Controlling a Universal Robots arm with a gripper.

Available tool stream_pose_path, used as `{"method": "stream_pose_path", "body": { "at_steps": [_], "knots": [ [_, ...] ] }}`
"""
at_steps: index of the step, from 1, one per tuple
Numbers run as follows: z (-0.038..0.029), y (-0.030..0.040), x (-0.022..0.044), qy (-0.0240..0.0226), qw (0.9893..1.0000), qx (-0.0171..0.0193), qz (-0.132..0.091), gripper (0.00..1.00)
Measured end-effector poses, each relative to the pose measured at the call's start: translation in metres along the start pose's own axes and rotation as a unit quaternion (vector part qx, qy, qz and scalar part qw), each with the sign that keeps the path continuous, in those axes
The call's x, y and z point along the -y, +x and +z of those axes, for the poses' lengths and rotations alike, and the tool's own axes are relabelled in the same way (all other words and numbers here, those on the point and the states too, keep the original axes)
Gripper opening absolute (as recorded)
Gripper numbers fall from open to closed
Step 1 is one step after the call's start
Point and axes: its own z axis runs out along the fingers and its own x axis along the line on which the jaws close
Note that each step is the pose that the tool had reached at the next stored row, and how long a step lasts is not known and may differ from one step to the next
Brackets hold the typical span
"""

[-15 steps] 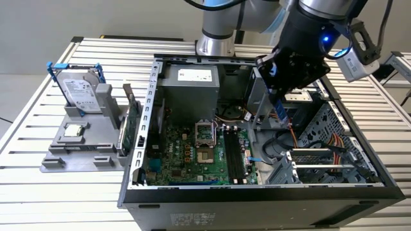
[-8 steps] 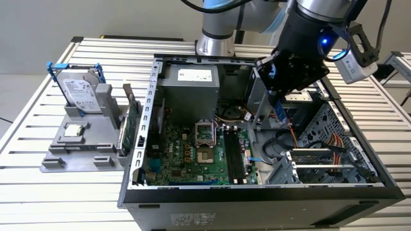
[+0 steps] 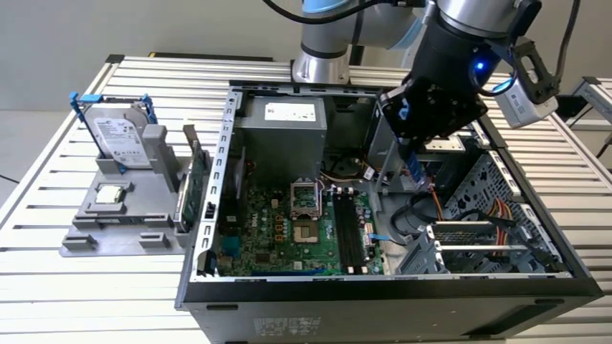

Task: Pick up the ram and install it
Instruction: 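Insert the ram into the slot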

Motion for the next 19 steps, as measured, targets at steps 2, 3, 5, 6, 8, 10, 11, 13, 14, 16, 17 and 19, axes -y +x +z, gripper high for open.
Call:
{"method": "stream_pose_path", "body": {
  "at_steps": [2, 3, 5, 6, 8, 10, 11, 13, 14, 16, 17, 19],
  "knots": [
    [0.0011, 0.0002, 0.0, 0.0006, 1.0, 0.0001, 0.0, 0.0],
    [0.0017, 0.0003, 0.0, 0.0009, 1.0, 0.0002, 0.0, 0.0],
    [0.0029, 0.0004, 0.0, 0.0016, 1.0, 0.0003, 0.0, 0.0],
    [0.0035, 0.0005, 0.0001, 0.0019, 1.0, 0.0003, 0.0, 0.0],
    [0.0046, 0.0007, 0.0001, 0.0027, 1.0, 0.0004, 0.0, 0.0],
    [0.0058, 0.0009, 0.0001, 0.0034, 1.0, 0.0006, 0.0, 0.0],
    [0.0064, 0.0009, 0.0001, 0.0037, 1.0, 0.0006, 0.0, 0.0],
    [0.0075, 0.0011, 0.0001, 0.0041, 1.0, 0.0008, 0.0, 0.0],
    [0.008, 0.0012, 0.0001, 0.0043, 1.0, 0.0009, 0.0, 0.0],
    [0.0091, 0.0014, 0.0001, 0.0046, 1.0, 0.0012, 0.0, 0.0],
    [0.0096, 0.0014, 0.0001, 0.0045, 1.0, 0.0013, 0.0, 0.0],
    [0.0105, 0.0014, 0.0001, 0.0045, 1.0, 0.0015, 0.0, 0.0]
  ]
}}
